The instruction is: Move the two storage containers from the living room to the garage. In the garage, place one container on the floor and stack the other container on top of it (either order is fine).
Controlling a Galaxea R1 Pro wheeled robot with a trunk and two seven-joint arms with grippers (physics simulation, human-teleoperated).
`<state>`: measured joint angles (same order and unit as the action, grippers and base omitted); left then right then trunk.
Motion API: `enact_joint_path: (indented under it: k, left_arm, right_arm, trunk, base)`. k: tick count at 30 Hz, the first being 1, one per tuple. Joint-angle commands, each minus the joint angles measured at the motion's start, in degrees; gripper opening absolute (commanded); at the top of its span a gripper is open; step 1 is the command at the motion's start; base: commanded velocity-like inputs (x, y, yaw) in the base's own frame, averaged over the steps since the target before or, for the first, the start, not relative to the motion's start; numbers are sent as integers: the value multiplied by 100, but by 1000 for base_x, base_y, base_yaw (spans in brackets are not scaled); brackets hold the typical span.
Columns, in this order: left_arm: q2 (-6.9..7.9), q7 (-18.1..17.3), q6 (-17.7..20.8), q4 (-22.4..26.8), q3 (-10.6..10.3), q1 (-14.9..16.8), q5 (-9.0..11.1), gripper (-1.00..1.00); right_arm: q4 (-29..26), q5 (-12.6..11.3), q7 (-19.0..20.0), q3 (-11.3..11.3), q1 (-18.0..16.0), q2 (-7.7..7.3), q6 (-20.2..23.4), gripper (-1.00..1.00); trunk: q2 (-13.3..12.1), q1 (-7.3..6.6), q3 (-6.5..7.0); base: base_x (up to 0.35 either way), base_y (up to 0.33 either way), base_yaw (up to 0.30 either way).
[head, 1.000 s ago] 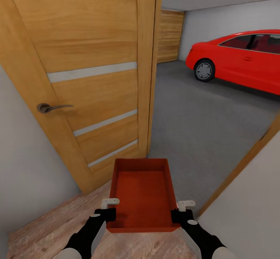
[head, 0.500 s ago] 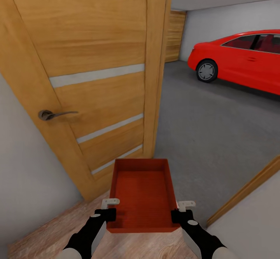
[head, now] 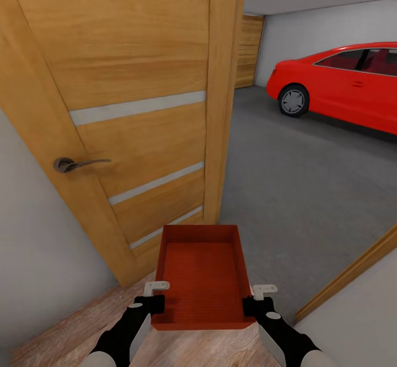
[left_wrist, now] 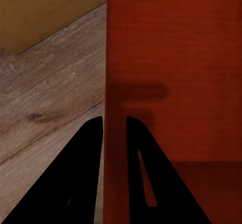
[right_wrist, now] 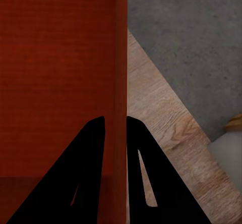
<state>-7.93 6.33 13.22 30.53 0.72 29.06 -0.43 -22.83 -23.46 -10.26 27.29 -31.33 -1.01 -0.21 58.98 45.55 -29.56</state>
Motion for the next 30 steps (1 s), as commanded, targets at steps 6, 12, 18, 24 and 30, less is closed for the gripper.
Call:
enact_joint_path:
  k: [6, 12, 18, 24, 30]
  left_arm:
    - [3, 38, 41, 32, 51, 3, -106, -100]
    - [3, 40, 41, 34, 54, 3, -106, -100]
    - [3, 39, 41, 38, 52, 3, -107, -100]
    - [4, 38, 41, 41, 52, 3, -107, -100]
    - [4, 40, 41, 38, 53, 3, -107, -100]
  right_arm:
    - [77, -87, -116, -55, -5, -132, 9, -100]
    - [73, -87, -117, -57, -5, -135, 12, -100]
    - [71, -84, -117, -57, -5, -136, 12, -100]
    - [68, -81, -110, -57, -5, -136, 12, -100]
    - [68, -80, -108, -57, -5, -136, 12, -100]
  trunk:
    - [4, 0, -5]
    - [4, 0, -5]
    - [4, 0, -5]
    - [4, 0, -5]
    - [4, 0, -5]
  base:
    - [0, 0, -67]
    - [0, 0, -216]
    - [0, 0, -212]
    - [0, 0, -179]
    - [0, 0, -144]
